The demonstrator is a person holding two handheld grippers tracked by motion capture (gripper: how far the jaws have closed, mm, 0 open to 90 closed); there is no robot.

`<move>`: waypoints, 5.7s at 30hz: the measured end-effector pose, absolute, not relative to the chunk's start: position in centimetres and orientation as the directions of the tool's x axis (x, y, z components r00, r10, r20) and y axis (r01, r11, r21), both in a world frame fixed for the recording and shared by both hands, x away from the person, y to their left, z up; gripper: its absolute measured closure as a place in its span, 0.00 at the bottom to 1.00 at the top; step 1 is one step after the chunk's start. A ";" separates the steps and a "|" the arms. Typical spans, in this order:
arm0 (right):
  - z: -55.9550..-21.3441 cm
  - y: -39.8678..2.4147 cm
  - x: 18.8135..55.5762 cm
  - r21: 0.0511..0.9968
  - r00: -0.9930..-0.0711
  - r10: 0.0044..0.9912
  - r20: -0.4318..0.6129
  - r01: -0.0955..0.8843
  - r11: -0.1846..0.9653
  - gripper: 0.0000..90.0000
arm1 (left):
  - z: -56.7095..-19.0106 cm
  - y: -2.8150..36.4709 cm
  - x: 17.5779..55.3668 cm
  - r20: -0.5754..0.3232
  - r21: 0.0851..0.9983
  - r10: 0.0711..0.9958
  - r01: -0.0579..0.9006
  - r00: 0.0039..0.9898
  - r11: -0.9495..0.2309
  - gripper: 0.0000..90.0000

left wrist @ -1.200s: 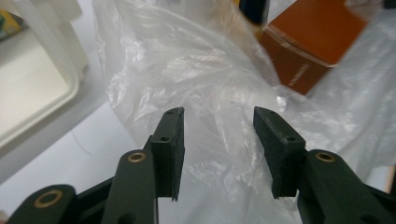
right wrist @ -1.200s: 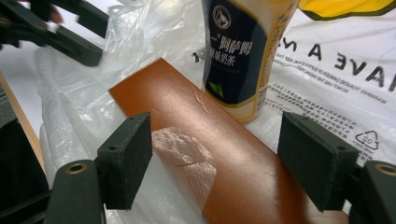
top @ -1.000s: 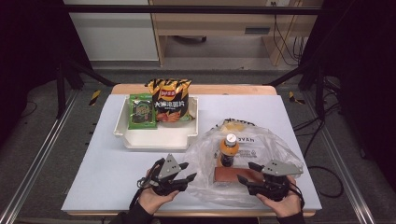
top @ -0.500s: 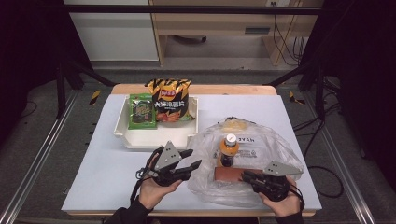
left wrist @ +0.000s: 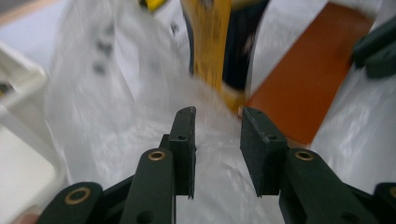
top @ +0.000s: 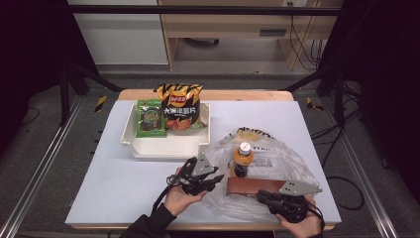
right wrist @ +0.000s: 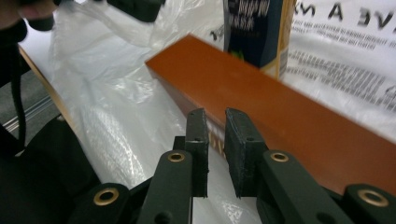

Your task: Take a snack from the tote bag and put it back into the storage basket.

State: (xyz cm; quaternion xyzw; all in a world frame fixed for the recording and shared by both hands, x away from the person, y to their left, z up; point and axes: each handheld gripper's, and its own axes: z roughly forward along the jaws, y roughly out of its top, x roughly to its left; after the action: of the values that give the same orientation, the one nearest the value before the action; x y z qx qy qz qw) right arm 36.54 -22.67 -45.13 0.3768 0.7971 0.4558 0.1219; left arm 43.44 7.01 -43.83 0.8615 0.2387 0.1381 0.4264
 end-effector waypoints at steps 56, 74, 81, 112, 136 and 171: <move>-45.7 -21.4 41.0 0.834 -0.794 0.608 0.000 0.336 0.438 0.32 | -45.7 8.9 43.3 0.022 0.806 0.525 0.296 0.851 -0.513 0.73; -43.7 -23.1 39.5 0.891 -0.725 0.684 0.080 0.359 0.277 0.52 | -39.6 6.6 43.4 0.056 0.842 0.445 0.198 0.894 -0.503 0.58; -43.9 -24.7 37.5 0.871 -0.678 0.722 0.142 0.431 0.234 0.79 | -42.0 4.0 44.2 0.082 0.761 0.398 0.201 0.914 -0.617 0.50; -45.2 -25.7 36.4 0.854 -0.629 0.763 0.150 0.470 0.221 0.92 | -44.9 3.6 44.9 0.065 0.662 0.295 0.180 0.953 -0.728 0.38; -45.7 -26.2 36.8 0.846 -0.552 0.829 0.090 0.482 0.229 0.95 | -44.7 0.3 45.3 0.048 0.652 0.254 0.162 0.966 -0.741 0.40; -45.8 -26.2 36.7 0.848 -0.552 0.827 0.108 0.485 0.213 0.98 | -43.8 -1.4 45.0 0.083 0.593 0.243 0.149 0.966 -0.792 0.47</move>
State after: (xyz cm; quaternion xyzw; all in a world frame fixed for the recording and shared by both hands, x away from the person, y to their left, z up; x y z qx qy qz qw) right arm 36.70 -26.22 -45.81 0.4339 0.7557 0.4528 0.1887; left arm 45.00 -1.36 -43.81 0.9433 0.1038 0.0775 0.3056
